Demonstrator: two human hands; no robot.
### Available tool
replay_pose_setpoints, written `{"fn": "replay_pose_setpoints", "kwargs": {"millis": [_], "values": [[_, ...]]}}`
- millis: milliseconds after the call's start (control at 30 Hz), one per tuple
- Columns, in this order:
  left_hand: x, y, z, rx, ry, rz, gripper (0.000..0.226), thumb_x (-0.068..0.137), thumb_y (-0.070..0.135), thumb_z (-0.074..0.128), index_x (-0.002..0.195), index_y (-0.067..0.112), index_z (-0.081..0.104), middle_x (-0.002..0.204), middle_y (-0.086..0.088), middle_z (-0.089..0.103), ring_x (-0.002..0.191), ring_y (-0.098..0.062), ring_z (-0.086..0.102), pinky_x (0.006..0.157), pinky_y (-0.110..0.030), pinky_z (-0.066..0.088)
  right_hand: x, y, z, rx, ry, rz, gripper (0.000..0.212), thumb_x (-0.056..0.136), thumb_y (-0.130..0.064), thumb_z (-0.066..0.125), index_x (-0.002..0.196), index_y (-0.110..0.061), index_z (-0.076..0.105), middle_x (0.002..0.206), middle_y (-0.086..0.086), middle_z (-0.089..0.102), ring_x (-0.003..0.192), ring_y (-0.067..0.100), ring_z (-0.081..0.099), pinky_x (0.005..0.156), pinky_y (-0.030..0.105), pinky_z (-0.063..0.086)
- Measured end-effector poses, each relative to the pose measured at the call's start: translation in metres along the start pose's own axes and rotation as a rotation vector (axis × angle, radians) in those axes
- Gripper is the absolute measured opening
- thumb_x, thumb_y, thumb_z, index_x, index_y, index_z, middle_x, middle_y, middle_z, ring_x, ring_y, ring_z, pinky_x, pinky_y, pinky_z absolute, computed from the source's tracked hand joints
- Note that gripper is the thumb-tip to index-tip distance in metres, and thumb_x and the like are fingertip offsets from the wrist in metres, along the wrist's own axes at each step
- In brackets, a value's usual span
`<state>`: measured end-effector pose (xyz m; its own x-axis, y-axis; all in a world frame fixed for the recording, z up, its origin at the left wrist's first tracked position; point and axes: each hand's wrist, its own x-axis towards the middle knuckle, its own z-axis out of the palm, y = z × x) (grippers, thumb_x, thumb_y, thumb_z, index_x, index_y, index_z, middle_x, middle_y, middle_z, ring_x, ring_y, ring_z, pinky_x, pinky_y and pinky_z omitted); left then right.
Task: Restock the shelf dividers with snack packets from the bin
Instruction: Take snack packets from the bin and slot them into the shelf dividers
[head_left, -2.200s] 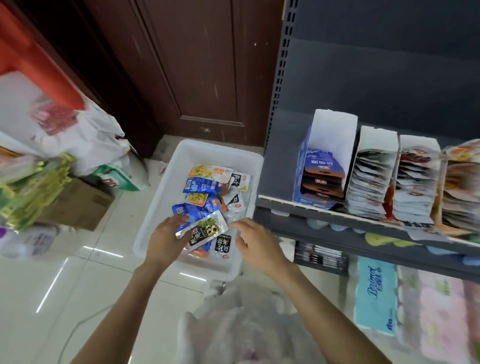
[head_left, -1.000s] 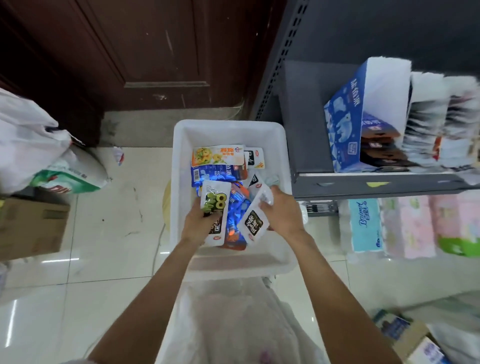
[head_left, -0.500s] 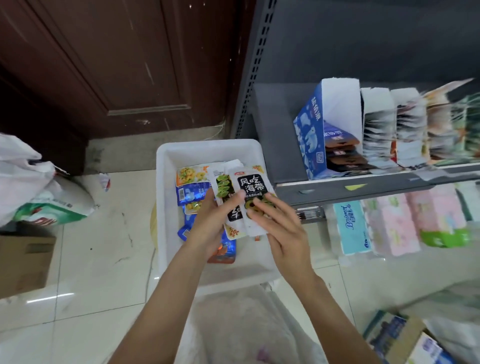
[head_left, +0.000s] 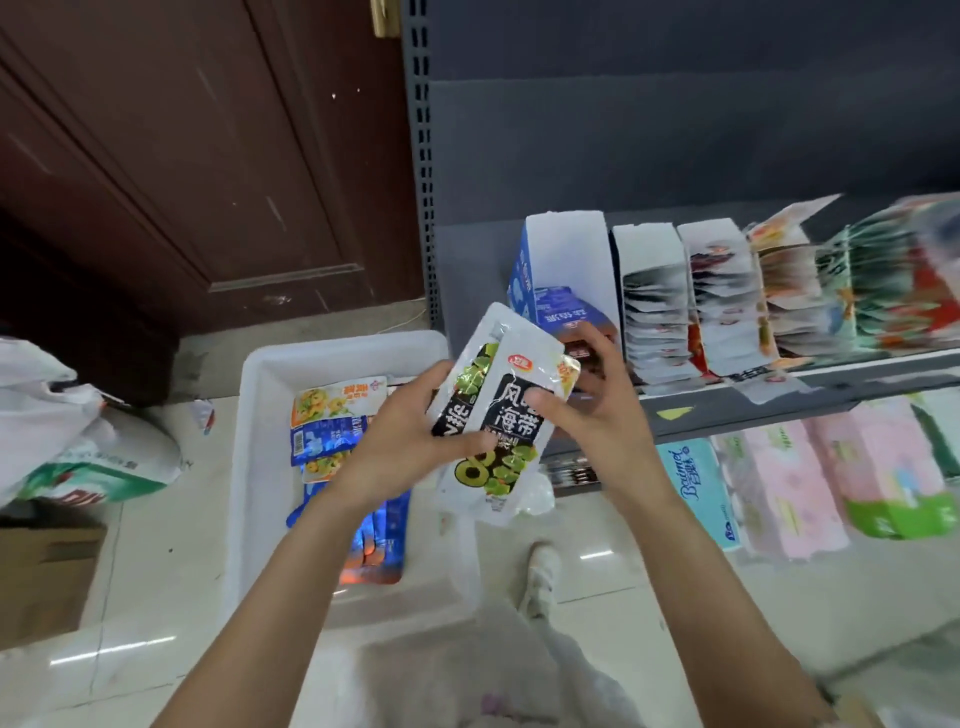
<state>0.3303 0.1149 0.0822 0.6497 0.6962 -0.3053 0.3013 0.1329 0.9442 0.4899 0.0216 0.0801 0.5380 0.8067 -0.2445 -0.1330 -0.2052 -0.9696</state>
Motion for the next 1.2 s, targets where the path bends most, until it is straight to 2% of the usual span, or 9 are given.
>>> {"fn": "replay_pose_setpoints", "kwargs": {"millis": [167, 267, 400, 500, 567, 667, 767, 1000, 1200], "values": [[0.019, 0.032, 0.042, -0.261, -0.053, -0.036, 0.061, 0.068, 0.013, 0.081, 0.120, 0.033, 0.056, 0.116, 0.006, 0.068, 0.102, -0.012, 0.066, 0.077, -0.024, 0.054, 0.020, -0.018, -0.061, 0.239, 0.086, -0.032, 0.036, 0.078, -0.001, 0.069, 0.106, -0.021, 0.057, 0.092, 0.002, 0.073, 0.086, 0.017, 0.066, 0.071, 0.030, 0.053], [0.032, 0.043, 0.071, -0.513, 0.059, -0.102, 0.048, 0.071, 0.014, 0.068, 0.118, 0.018, 0.058, 0.107, -0.002, 0.072, 0.095, -0.018, 0.068, 0.071, -0.025, 0.055, 0.033, -0.022, -0.095, 0.394, 0.174, -0.045, 0.034, 0.081, -0.004, 0.067, 0.105, -0.025, 0.054, 0.097, -0.001, 0.071, 0.087, 0.013, 0.064, 0.070, 0.027, 0.053], [0.051, 0.063, 0.107, -0.462, 0.243, -0.074, 0.028, 0.087, 0.009, 0.059, 0.114, 0.013, 0.063, 0.102, -0.002, 0.073, 0.090, -0.014, 0.070, 0.072, -0.023, 0.057, 0.047, -0.026, -0.130, 0.286, 0.103, -0.101, 0.036, 0.082, -0.006, 0.067, 0.108, -0.027, 0.055, 0.103, 0.000, 0.069, 0.091, 0.014, 0.065, 0.071, 0.028, 0.053], [0.074, 0.088, 0.107, -0.279, 0.467, 0.088, 0.019, 0.092, 0.010, 0.058, 0.108, 0.015, 0.067, 0.096, 0.004, 0.072, 0.085, -0.008, 0.068, 0.069, -0.021, 0.056, 0.055, -0.025, -0.157, 0.191, 0.103, -0.119, 0.044, 0.083, -0.005, 0.068, 0.118, -0.028, 0.055, 0.106, -0.004, 0.069, 0.095, 0.013, 0.066, 0.074, 0.030, 0.055], [0.091, 0.111, 0.100, 0.033, 0.566, 0.266, 0.013, 0.093, 0.015, 0.058, 0.097, 0.024, 0.067, 0.089, 0.009, 0.070, 0.081, -0.010, 0.066, 0.068, -0.025, 0.056, 0.061, -0.023, -0.175, 0.197, 0.186, -0.100, 0.037, 0.084, -0.008, 0.068, 0.113, -0.029, 0.058, 0.106, 0.002, 0.069, 0.095, 0.019, 0.066, 0.076, 0.039, 0.054], [0.117, 0.139, 0.097, 0.553, 0.624, 0.488, 0.013, 0.094, 0.022, 0.054, 0.097, 0.019, 0.066, 0.080, 0.007, 0.064, 0.070, -0.012, 0.056, 0.062, -0.024, 0.040, 0.066, -0.023, -0.198, 0.222, 0.284, -0.079, 0.025, 0.086, -0.013, 0.068, 0.108, -0.022, 0.062, 0.099, 0.007, 0.071, 0.092, 0.027, 0.066, 0.082, 0.050, 0.054], [0.144, 0.145, 0.108, 0.791, 0.587, 0.601, 0.019, 0.095, 0.021, 0.052, 0.104, 0.013, 0.066, 0.087, -0.004, 0.065, 0.079, -0.021, 0.058, 0.066, -0.027, 0.037, 0.069, -0.026, -0.209, 0.234, 0.314, -0.076, 0.021, 0.086, -0.014, 0.068, 0.104, -0.022, 0.063, 0.099, 0.008, 0.071, 0.095, 0.030, 0.066, 0.088, 0.053, 0.052], [0.173, 0.118, 0.137, 1.087, 0.377, 0.619, 0.021, 0.095, 0.021, 0.055, 0.112, 0.015, 0.067, 0.094, -0.005, 0.069, 0.081, -0.027, 0.065, 0.067, -0.038, 0.053, 0.076, -0.038, -0.222, 0.361, 0.311, -0.137, 0.019, 0.091, -0.012, 0.060, 0.104, -0.026, 0.059, 0.096, -0.001, 0.069, 0.093, 0.023, 0.065, 0.078, 0.037, 0.054], [0.183, 0.089, 0.161, 1.271, 0.247, 0.329, 0.020, 0.097, 0.034, 0.049, 0.110, 0.026, 0.062, 0.100, 0.001, 0.072, 0.095, -0.023, 0.063, 0.087, -0.029, 0.040, 0.099, -0.065, -0.232, 0.448, 0.405, -0.248, 0.023, 0.092, -0.011, 0.060, 0.109, -0.024, 0.051, 0.101, -0.001, 0.066, 0.094, 0.016, 0.064, 0.081, 0.035, 0.056]]}}
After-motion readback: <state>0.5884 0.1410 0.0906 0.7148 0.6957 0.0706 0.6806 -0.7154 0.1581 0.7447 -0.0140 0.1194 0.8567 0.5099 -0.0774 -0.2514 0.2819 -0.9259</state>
